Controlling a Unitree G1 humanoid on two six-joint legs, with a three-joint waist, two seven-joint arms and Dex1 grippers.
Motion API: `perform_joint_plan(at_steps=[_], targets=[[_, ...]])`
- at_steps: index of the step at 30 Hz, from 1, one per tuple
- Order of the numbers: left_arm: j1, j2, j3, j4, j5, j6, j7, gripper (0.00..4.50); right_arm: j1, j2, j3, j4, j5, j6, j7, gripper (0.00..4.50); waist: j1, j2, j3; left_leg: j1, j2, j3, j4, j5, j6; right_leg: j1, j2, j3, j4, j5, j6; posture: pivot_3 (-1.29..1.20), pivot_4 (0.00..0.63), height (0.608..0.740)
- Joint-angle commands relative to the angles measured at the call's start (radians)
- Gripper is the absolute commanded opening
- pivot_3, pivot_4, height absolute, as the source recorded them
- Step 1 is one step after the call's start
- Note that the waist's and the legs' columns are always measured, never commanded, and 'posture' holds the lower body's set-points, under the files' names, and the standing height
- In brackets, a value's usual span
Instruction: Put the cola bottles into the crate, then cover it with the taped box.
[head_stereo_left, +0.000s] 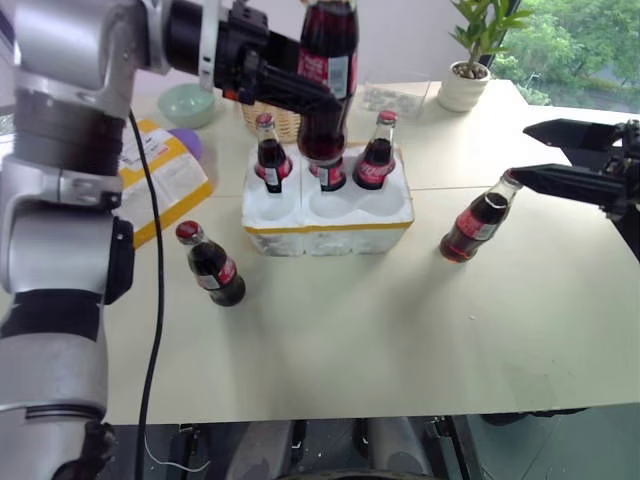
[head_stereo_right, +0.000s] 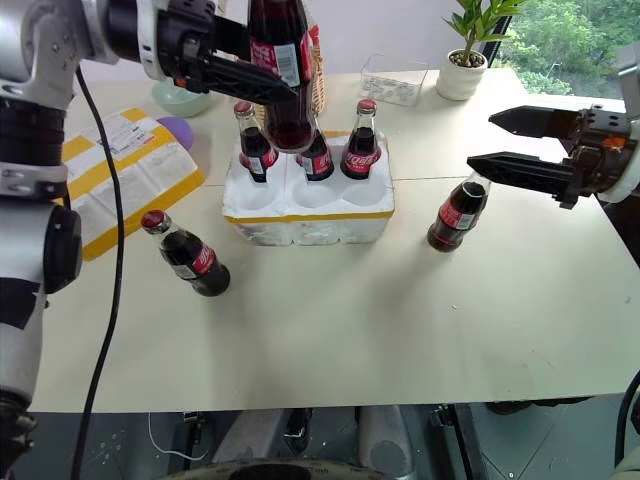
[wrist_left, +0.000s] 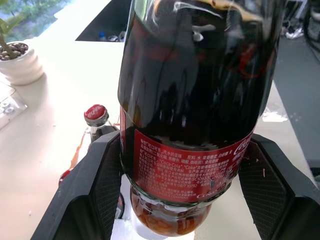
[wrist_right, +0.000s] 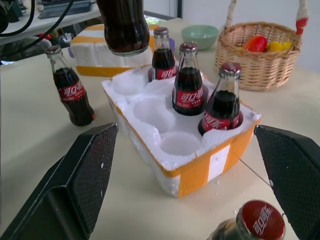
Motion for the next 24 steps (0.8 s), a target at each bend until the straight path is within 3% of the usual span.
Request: perform_joint_plan(at_steps=[1,6,13,24], targets=[[-0.002,0.044,0.040,0.010,0.008,-0.067,-0.026,2.74,-0.008,-0.011,-0.051,-0.027,0.027,-0.014,-0.010,4.50,-0.001,0.000,0.000,0.000,0.000,0.000,0.000,0.000,0.000,0.000,0.000,0.000,0.000,0.000,0.000,0.00,0.150,0.738],[0.050,0.131,0.068,0.161,0.020,-0.214,-0.161,2.74,0.001,-0.014,-0.057,-0.021,0.034,-0.013,-0.017,4.50,-0.006,0.001,0.000,0.000,0.001,0.001,-0.001,0.001,-0.002,-0.002,0.000,0.000,0.000,0.000,0.000,0.00,0.150,0.738],[0.123,0.166,0.034,0.216,-0.057,-0.321,-0.183,2.74,-0.021,-0.017,-0.038,-0.006,0.033,-0.012,-0.023,4.50,0.018,-0.002,0.001,-0.001,-0.001,0.001,0.002,0.000,0.000,-0.001,-0.001,0.000,0.000,0.000,0.000,0.00,0.150,0.738],[0.174,0.045,0.079,0.405,0.034,-0.512,-0.175,2.74,-0.031,-0.052,-0.031,-0.032,0.048,0.012,0.005,4.50,0.022,-0.002,0.001,-0.001,0.000,0.001,0.001,0.000,-0.001,-0.001,-0.001,-0.001,0.000,0.000,0.000,0.00,0.150,0.738]])
